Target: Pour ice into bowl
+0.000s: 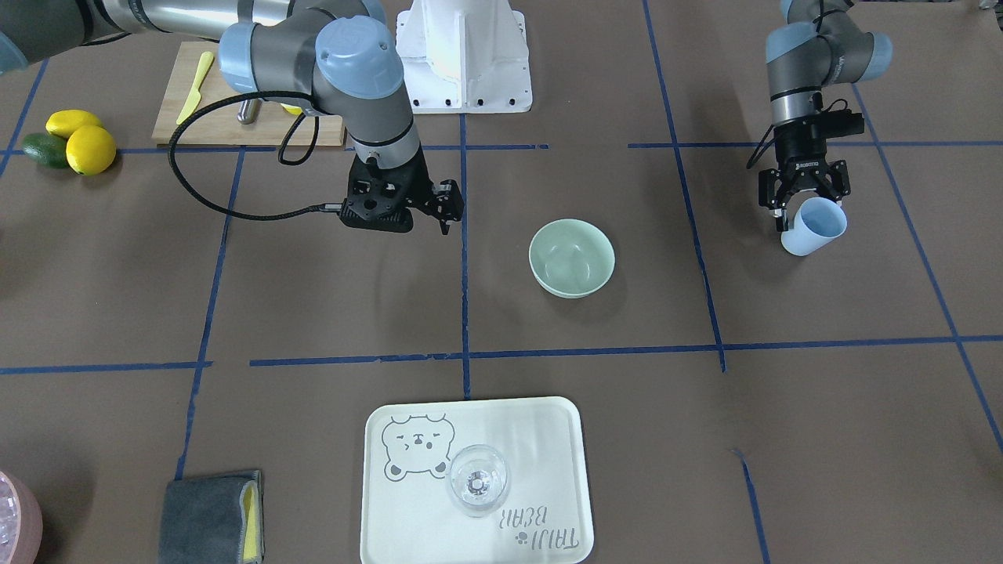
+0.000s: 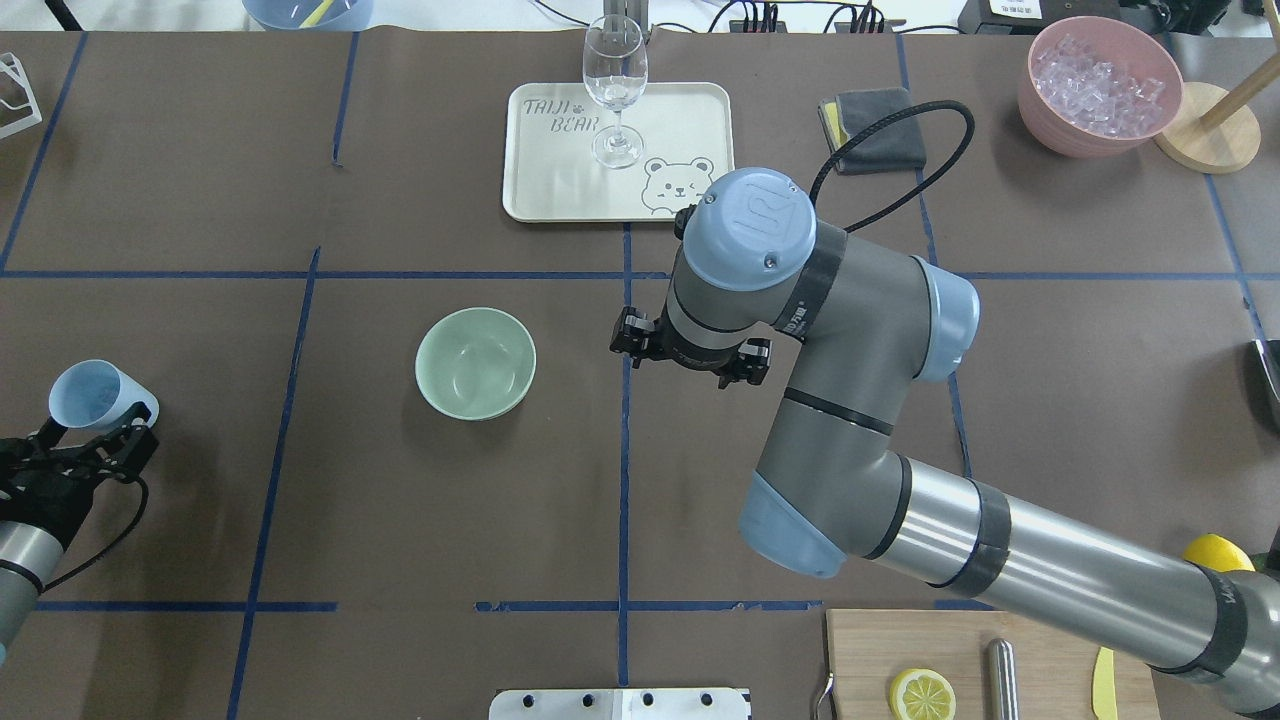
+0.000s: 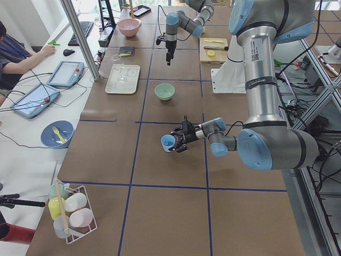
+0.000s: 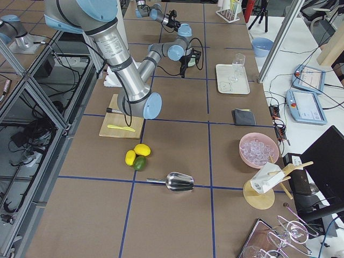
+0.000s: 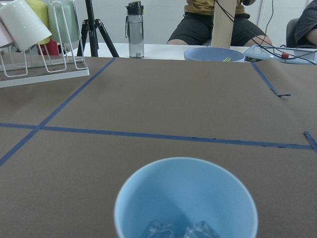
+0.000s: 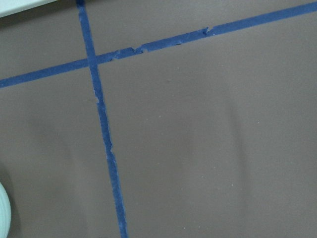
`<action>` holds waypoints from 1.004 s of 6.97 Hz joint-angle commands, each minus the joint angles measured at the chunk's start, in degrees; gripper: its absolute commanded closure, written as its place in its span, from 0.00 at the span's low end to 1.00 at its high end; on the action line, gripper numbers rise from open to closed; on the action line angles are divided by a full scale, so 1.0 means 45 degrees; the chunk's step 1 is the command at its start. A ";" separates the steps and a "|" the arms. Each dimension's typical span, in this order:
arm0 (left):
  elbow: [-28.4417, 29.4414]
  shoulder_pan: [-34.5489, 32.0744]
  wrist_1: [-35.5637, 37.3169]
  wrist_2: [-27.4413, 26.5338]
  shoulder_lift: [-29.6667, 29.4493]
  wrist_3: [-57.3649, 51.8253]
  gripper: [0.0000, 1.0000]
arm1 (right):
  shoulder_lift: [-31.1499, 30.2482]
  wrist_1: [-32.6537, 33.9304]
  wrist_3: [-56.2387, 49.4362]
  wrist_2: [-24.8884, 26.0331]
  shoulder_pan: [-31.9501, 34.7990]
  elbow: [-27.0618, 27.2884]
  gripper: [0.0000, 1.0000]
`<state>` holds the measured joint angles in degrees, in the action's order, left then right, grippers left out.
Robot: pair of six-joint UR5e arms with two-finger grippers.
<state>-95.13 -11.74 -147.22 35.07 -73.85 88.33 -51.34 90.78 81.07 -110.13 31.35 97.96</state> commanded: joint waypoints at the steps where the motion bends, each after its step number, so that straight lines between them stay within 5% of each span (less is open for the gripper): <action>1: 0.0551 -0.0360 -0.0019 0.0000 -0.0462 -0.0272 0.04 | -0.0135 0.0002 -0.0066 0.0000 0.0064 0.0086 0.00; 7: 0.0807 -0.0653 -0.0117 0.0058 -0.0872 -0.1129 0.09 | -0.0096 -0.0017 -0.0085 0.0000 0.0123 0.0066 0.00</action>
<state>-91.54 -14.43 -147.67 35.26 -76.94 84.71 -51.77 90.71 80.69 -110.10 31.87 98.23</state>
